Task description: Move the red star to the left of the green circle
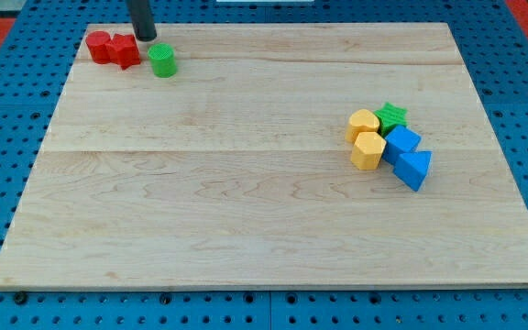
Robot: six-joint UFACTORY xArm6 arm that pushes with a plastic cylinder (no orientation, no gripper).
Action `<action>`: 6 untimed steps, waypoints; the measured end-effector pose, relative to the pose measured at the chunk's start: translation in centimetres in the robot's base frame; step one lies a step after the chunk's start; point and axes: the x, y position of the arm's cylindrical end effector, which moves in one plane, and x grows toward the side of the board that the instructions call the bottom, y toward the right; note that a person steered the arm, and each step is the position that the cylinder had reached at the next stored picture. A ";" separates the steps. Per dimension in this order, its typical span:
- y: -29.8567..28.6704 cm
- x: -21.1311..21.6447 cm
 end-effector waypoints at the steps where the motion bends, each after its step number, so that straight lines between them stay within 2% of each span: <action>1: -4.2 -0.2; 2: -3.7 2.5; 3: -0.2 5.9; 4: 0.9 8.9; 6: 0.1 2.8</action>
